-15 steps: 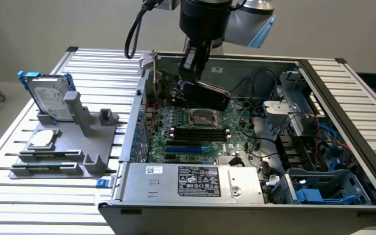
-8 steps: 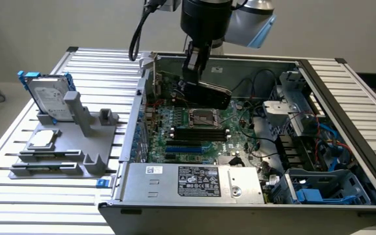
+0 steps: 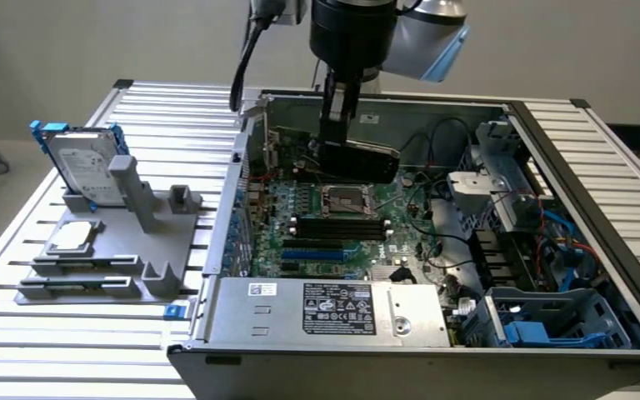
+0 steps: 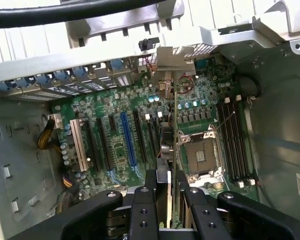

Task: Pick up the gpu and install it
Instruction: 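Insert the gpu into the slot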

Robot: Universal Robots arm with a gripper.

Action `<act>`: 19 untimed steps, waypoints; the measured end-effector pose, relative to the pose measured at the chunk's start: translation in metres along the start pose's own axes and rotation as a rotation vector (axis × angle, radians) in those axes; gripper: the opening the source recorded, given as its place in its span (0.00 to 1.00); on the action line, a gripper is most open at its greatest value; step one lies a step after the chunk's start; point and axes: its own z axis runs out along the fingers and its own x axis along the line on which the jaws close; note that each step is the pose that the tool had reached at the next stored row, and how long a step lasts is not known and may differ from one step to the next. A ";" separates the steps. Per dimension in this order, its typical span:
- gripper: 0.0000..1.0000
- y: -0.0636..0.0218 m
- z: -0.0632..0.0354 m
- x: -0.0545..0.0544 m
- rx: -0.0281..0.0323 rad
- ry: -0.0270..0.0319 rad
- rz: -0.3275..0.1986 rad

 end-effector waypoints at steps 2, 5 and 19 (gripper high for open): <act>0.26 0.0000 0.0009 0.000 0.0048 -0.0002 -0.036; 0.26 -0.0001 0.0021 0.000 0.0089 0.0006 -0.090; 0.26 -0.0010 0.0226 0.006 0.0086 0.0026 -0.185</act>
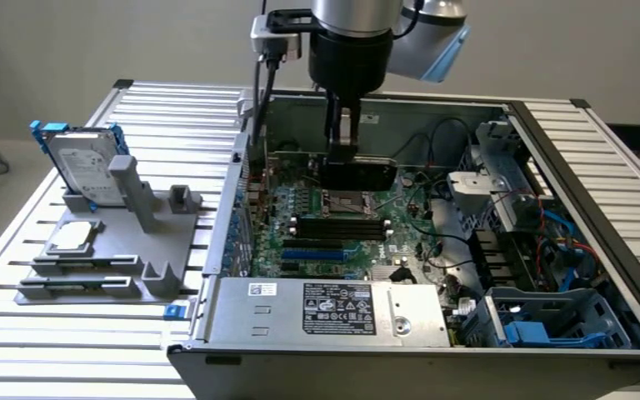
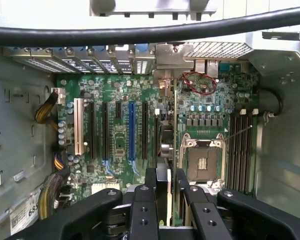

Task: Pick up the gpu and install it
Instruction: 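Insert the gpu into the slot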

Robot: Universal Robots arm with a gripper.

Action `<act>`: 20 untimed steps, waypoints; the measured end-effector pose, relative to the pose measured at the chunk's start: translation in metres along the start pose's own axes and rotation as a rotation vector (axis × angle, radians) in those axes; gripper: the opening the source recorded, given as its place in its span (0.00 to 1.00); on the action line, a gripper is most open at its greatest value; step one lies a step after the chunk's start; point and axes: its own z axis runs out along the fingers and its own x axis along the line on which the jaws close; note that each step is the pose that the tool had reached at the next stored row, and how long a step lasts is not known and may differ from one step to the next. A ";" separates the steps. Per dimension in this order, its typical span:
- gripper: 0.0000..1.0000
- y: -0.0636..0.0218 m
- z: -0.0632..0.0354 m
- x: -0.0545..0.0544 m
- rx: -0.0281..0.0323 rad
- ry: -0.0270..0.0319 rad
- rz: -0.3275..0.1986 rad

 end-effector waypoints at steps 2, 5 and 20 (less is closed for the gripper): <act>0.26 0.0005 0.0036 0.000 0.0004 0.0001 0.000; 0.26 0.0018 0.0091 0.001 0.0007 0.0002 0.000; 0.26 0.0035 0.0289 0.006 0.0003 0.0026 0.000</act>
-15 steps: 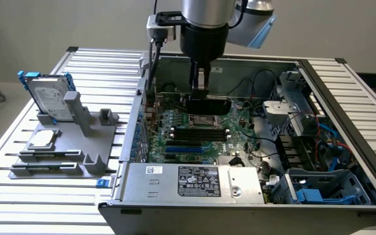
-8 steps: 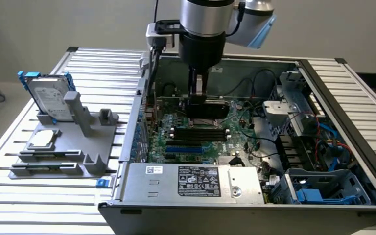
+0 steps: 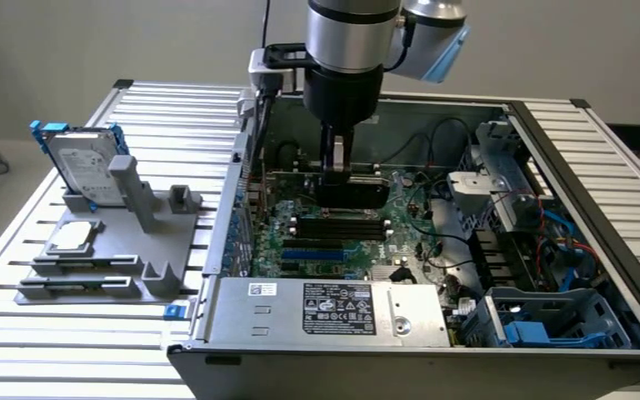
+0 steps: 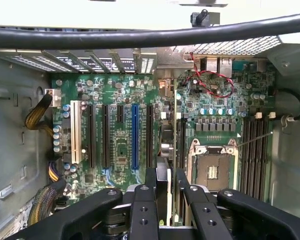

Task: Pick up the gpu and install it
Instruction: 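Insert the gpu into the slot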

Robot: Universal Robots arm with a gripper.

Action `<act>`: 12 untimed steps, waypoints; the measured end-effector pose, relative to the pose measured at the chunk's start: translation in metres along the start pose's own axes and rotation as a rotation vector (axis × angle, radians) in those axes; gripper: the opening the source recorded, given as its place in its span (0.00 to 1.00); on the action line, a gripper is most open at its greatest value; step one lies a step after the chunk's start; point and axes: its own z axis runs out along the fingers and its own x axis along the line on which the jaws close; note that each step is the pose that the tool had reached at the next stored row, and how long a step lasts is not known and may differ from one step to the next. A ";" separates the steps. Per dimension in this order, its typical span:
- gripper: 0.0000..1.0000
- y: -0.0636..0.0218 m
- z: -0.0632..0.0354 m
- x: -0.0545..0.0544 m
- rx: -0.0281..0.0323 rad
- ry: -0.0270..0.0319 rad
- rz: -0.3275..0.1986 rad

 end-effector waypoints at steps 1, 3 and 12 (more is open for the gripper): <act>0.26 0.0000 0.0000 0.000 0.0000 0.0000 0.000; 0.26 0.0000 0.0001 0.000 0.0001 0.0000 0.000; 0.26 0.0000 0.0010 0.017 -0.0017 0.0034 -0.001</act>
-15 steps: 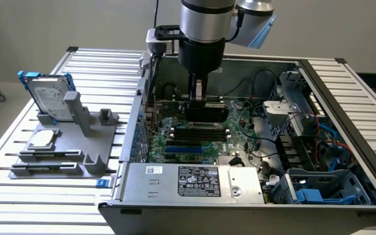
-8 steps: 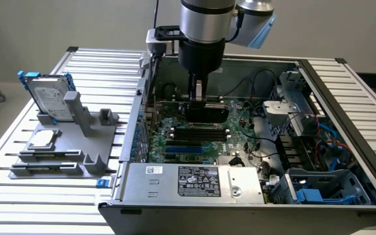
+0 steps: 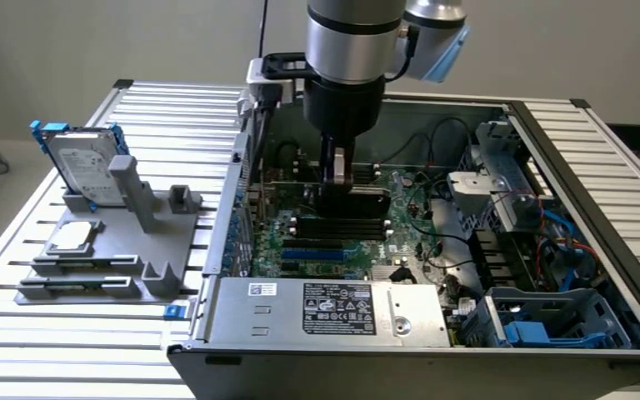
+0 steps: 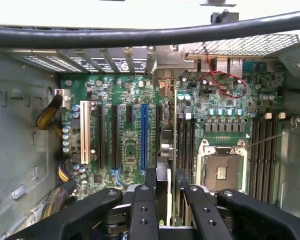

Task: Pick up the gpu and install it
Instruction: 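Insert the gpu into the slot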

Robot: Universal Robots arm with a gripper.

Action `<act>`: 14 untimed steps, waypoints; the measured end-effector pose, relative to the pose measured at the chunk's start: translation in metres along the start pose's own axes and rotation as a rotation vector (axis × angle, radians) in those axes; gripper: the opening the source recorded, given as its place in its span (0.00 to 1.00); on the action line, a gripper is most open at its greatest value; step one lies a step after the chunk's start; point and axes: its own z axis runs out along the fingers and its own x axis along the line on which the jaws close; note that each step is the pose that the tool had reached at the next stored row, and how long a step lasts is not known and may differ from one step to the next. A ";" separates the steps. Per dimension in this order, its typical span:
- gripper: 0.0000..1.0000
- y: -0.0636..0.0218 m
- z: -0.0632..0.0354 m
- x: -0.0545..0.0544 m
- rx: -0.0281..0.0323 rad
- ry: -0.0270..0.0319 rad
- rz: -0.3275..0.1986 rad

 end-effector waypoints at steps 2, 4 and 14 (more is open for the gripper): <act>0.26 0.0000 0.0006 0.007 -0.0004 -0.0001 0.000; 0.26 0.0000 0.0021 0.012 -0.0006 -0.0001 0.000; 0.26 0.0043 0.0190 0.016 -0.0007 0.0013 0.000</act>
